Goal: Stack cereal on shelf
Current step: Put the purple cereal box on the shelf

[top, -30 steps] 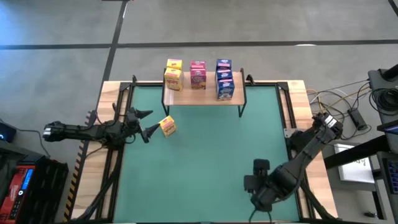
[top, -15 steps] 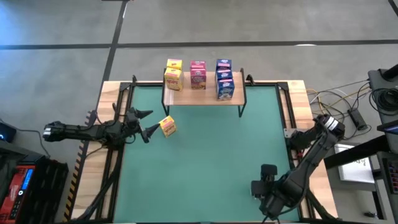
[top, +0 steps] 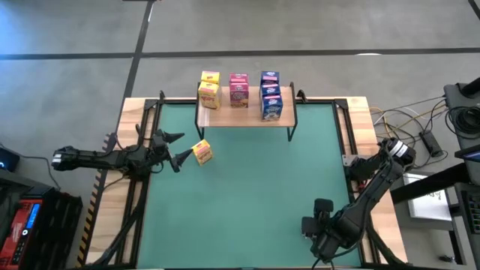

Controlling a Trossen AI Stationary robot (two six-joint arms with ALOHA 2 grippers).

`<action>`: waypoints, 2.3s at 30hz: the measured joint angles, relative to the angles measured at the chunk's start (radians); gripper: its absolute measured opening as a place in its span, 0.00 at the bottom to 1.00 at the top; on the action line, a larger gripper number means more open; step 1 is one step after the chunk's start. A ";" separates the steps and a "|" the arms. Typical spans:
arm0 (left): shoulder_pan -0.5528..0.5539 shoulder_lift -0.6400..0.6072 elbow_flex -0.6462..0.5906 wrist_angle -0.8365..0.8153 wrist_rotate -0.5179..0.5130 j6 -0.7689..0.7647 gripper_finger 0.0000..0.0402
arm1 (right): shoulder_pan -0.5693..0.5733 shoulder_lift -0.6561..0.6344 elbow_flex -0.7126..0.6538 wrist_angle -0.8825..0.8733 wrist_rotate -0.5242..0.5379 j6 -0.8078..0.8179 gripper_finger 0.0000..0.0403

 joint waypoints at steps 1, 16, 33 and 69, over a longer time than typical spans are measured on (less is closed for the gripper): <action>0.000 0.000 0.000 0.000 0.000 0.000 0.96 | 0.000 0.000 -0.001 0.005 0.000 -0.004 0.74; 0.000 0.000 0.000 0.000 0.000 0.000 0.96 | -0.007 0.000 -0.007 0.036 0.027 -0.080 0.25; 0.000 0.000 0.000 0.000 0.000 0.000 0.96 | -0.196 0.000 0.045 0.087 0.073 -0.456 0.33; 0.000 0.000 0.000 0.000 0.000 0.000 0.96 | -0.807 -0.005 0.176 0.217 -0.114 -1.318 0.33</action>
